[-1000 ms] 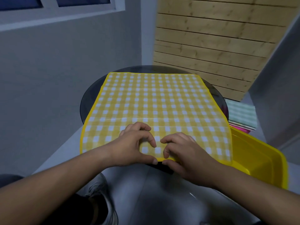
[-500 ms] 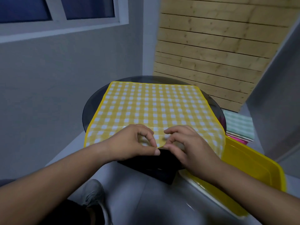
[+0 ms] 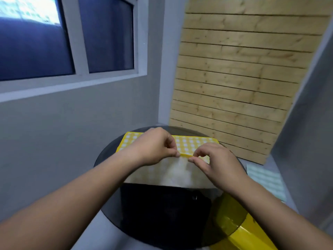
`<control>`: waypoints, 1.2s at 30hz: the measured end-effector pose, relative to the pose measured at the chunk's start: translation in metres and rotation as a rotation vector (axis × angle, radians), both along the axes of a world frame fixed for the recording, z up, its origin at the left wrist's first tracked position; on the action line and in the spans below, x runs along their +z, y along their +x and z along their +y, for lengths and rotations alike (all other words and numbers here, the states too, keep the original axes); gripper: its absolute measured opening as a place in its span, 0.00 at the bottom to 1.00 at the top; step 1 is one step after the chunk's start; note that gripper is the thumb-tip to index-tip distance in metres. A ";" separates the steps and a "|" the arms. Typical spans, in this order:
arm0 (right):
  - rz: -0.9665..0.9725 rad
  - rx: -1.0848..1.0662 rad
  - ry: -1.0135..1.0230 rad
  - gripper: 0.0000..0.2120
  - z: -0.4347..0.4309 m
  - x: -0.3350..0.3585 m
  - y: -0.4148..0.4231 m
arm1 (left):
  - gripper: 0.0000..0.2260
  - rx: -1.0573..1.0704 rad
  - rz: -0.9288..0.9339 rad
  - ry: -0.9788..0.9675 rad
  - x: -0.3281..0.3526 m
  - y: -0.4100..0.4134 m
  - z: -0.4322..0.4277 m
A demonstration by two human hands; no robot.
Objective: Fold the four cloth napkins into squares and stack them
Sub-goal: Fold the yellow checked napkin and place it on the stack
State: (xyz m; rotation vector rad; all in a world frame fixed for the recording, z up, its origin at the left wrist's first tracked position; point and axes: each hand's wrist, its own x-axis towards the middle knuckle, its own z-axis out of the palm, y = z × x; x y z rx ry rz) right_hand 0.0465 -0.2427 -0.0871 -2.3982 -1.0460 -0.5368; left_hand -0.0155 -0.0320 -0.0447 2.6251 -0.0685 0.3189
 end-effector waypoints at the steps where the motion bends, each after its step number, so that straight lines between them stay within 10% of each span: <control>1: -0.014 -0.018 -0.026 0.10 0.002 0.004 0.009 | 0.08 0.020 -0.009 0.052 0.004 0.011 0.001; 10: -0.142 -0.204 -0.403 0.18 0.016 0.014 0.091 | 0.05 0.106 0.003 0.286 -0.010 0.089 0.016; 23: -0.329 -0.224 -0.784 0.13 0.022 -0.039 0.168 | 0.10 0.219 0.165 0.052 -0.123 0.149 0.026; 31: -0.401 -0.194 -0.724 0.09 0.019 -0.084 0.186 | 0.09 0.263 0.037 0.009 -0.155 0.156 0.030; 36: -0.004 -0.293 -0.361 0.10 0.024 -0.100 0.179 | 0.08 0.274 0.011 -0.024 -0.160 0.159 0.032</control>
